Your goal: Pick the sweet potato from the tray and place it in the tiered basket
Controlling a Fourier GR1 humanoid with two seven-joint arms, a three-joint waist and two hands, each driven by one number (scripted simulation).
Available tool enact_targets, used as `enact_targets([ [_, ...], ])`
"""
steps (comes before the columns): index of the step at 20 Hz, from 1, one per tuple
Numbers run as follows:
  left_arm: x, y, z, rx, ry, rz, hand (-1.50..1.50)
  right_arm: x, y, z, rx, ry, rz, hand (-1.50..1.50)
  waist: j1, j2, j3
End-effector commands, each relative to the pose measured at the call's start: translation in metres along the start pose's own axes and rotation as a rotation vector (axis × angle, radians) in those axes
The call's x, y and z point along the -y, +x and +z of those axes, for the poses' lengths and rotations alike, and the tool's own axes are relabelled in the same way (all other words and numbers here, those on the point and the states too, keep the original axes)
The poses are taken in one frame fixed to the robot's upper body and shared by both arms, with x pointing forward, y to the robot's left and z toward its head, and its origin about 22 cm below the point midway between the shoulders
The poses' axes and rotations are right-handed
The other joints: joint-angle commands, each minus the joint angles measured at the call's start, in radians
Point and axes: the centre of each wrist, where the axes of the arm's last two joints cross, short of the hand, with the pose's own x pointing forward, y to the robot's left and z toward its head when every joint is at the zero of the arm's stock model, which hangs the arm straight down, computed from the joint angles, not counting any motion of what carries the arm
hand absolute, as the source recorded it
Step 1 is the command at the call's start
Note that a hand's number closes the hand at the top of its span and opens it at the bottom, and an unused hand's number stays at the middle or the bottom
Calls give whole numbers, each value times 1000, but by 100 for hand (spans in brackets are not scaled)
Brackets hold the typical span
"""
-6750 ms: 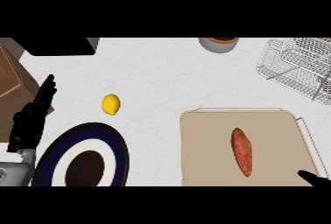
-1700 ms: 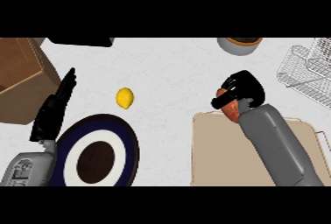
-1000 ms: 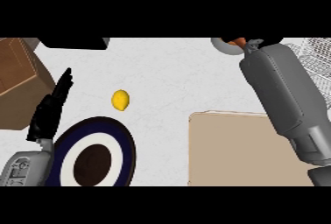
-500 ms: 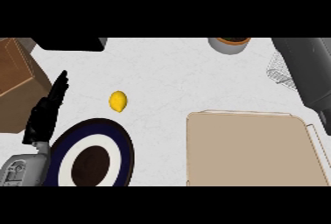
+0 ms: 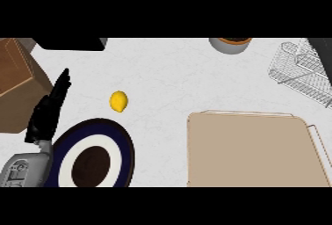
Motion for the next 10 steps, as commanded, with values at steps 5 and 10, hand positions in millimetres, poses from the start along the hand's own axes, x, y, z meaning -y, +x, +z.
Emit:
enact_targets([
  [5,3,0,-3,-6,-6,-1,0,-5,-55,-29,-66,-82,347,150,9,4,0],
  [10,6,-1,9,-2,12,-5,0,2,-95,-46,-70,-76,354,150,1,-3,1],
])
